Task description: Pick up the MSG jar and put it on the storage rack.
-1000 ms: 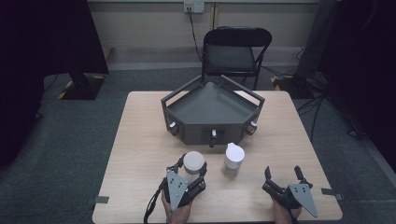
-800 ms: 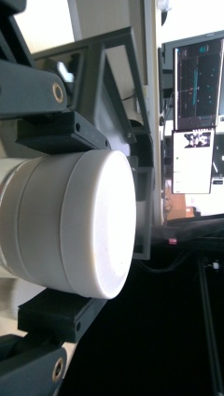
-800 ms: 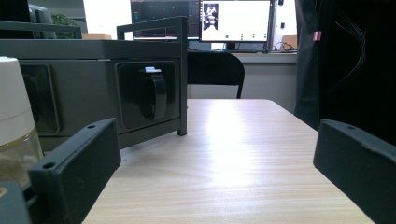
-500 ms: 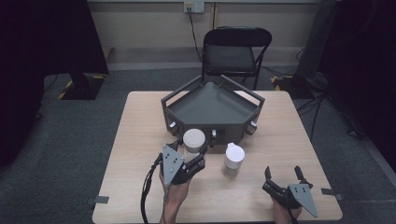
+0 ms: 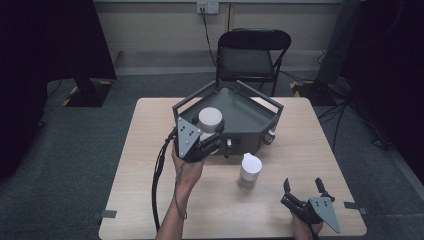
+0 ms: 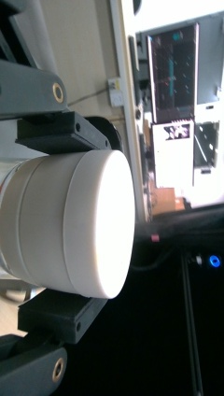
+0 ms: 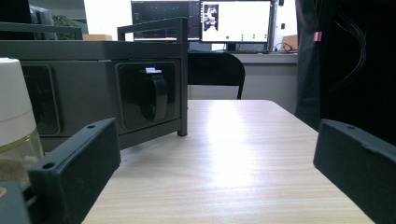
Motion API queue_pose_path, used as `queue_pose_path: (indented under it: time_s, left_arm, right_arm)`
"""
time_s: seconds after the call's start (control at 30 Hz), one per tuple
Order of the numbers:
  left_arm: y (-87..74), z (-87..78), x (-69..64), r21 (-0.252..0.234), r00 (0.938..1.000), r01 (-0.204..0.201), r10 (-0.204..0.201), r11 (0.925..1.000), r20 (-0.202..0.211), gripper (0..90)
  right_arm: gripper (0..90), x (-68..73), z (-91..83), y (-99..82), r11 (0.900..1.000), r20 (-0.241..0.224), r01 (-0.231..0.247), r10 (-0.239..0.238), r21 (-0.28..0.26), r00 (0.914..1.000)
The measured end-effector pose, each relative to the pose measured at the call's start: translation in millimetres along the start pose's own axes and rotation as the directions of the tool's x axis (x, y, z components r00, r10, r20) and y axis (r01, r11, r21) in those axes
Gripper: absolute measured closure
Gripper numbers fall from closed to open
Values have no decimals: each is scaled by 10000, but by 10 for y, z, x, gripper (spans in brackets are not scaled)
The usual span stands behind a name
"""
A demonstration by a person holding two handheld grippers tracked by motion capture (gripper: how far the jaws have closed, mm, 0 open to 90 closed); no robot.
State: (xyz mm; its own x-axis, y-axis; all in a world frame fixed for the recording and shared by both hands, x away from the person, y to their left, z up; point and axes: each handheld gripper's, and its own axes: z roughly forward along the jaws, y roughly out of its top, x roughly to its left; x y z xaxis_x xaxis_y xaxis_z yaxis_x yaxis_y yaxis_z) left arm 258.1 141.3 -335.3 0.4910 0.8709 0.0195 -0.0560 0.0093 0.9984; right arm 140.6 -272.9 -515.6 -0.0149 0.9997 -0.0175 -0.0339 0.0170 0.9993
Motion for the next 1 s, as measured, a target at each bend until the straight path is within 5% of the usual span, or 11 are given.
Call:
queue_pose_path:
  time_s: [0.23, 0.5, 0.6, 1.0]
  left_arm:
    - [162, 362, 56, 451, 9968, 249, -214, 9987, -769, 339]
    - [234, 684, 30, 1035, 9831, 573, -381, 9930, -1789, 339]
    - [215, 795, -30, 1341, 9801, 247, 24, 9907, -1984, 339]
    - [78, 962, -90, 1511, 9733, 718, -362, 9859, -2266, 338]
  right_arm:
    - [0, -5, 3, 4, 10000, -29, 6, -6, 25, 10000]
    - [0, -5, 3, 4, 10000, -31, -1, 1, 25, 10000]
    - [0, -7, 4, 4, 10000, -38, 13, -13, 26, 10000]
    - [0, -14, 4, 5, 10000, -84, 4, -4, 32, 10000]
